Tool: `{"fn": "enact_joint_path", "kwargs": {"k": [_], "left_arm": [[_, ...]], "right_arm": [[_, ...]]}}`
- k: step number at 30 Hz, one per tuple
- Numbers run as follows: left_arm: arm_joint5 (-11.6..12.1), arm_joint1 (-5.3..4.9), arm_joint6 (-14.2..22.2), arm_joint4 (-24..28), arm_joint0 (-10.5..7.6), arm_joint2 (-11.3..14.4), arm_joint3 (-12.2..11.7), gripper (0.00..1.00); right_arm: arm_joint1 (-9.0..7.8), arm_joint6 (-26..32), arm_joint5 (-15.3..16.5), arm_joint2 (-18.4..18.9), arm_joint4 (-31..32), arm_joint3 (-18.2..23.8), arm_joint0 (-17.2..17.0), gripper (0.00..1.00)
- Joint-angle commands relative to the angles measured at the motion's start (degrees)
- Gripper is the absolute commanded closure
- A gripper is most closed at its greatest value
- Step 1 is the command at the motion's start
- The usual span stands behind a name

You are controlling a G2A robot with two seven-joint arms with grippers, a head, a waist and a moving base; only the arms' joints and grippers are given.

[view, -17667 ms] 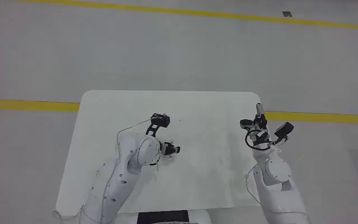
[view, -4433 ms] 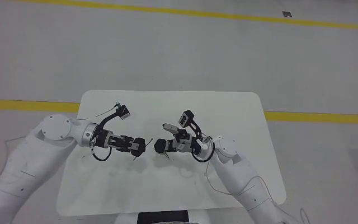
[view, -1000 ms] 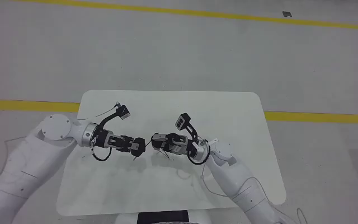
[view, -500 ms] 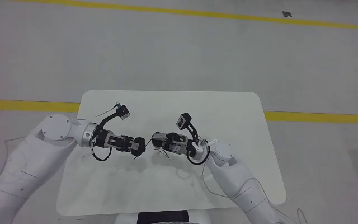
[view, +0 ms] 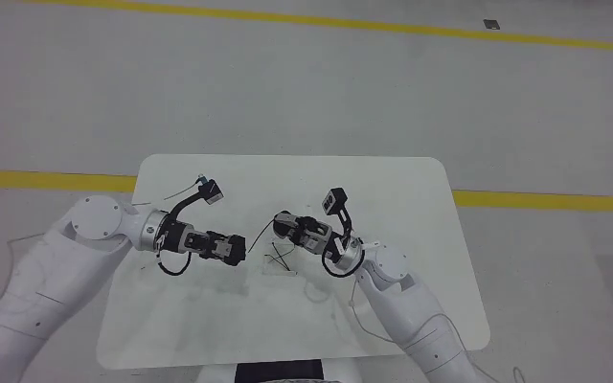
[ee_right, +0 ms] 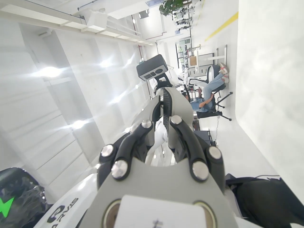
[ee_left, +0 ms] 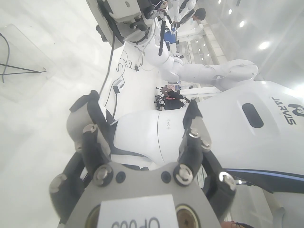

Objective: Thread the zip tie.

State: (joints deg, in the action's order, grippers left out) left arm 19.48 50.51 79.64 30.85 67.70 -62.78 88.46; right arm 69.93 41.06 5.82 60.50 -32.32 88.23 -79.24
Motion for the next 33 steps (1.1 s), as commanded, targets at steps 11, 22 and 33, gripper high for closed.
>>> {"fn": "enact_joint_path", "kwargs": {"k": [11,22,33], "left_arm": [[0.0,0.14,-3.1,-0.3,0.71,0.2,0.0,0.00],[0.0,4.06,-13.2,1.6,4.75,-2.9,0.8,0.00],[0.0,5.91,-17.8,-0.9,4.76,-3.1,-0.8,0.00]], "right_arm": [[0.23,-2.6,2.6,0.7,-2.6,1.2,-1.2,1.00],[1.76,-11.2,13.4,-1.6,-6.5,1.9,-4.6,1.00],[2.42,-13.6,13.7,-2.6,-6.4,2.0,-4.4,1.00]]}}
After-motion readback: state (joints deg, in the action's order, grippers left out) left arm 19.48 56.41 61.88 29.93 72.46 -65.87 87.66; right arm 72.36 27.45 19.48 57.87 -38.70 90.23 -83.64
